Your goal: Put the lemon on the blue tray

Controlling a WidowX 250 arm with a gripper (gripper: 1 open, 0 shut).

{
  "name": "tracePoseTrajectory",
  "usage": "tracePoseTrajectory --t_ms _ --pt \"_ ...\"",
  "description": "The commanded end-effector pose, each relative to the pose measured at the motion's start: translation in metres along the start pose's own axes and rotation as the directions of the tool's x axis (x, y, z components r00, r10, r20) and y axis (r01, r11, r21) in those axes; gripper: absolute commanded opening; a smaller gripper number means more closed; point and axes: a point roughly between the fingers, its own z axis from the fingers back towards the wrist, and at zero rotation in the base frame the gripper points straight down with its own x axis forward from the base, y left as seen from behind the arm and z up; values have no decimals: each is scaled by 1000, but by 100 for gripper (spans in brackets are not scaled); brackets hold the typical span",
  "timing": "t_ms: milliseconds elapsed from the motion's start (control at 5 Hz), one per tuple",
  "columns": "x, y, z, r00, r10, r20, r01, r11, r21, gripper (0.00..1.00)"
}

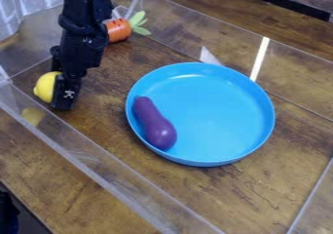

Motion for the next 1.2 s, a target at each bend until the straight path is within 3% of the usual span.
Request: tracePoseTrajectory --t_ms 0,1000 --pt "6 8 25 999 1 39 -3 998 60 0" --pt "5 8 37 999 11 37 -13 998 56 0"
